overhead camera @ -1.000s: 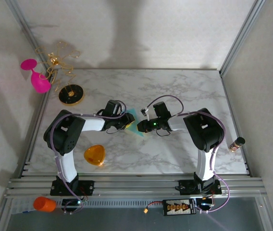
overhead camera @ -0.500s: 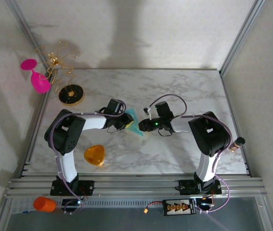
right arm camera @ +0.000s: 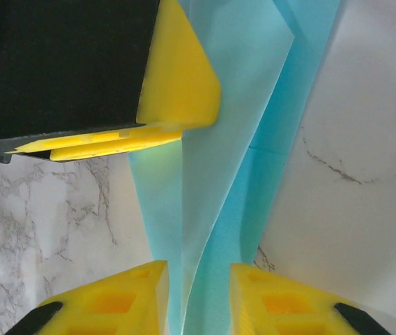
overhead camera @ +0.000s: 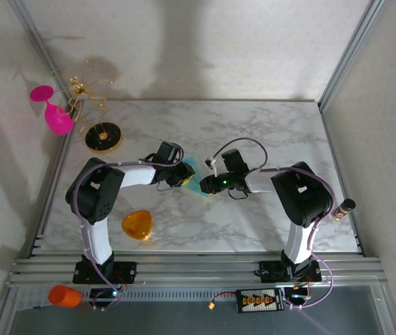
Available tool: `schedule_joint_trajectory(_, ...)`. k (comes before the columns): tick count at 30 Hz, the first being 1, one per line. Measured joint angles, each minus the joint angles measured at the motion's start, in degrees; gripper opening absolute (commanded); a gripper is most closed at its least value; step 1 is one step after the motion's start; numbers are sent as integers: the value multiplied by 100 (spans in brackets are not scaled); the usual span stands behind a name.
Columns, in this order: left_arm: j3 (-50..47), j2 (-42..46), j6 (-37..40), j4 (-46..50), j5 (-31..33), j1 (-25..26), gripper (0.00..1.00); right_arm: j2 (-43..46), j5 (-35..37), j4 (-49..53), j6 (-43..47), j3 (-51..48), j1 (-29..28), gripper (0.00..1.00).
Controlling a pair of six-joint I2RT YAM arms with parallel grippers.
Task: Fold a paper plane with a square sheet of paper (pick it up from the middle)
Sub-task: Fourth fold the wing at the center of the table.
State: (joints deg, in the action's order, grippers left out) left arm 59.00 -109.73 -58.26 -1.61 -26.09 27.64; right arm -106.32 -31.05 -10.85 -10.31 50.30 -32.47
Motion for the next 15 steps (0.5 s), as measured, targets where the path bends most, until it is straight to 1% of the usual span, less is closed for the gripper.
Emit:
schedule_joint_trajectory(11, 61, -31, -4, 61, 0, 4, 35, -63, -2, 70, 162, 68, -11, 28)
schedule_joint_trajectory(15, 87, -37, -4, 103, 0, 4, 35, -87, 4, 127, 214, 116, -22, 26)
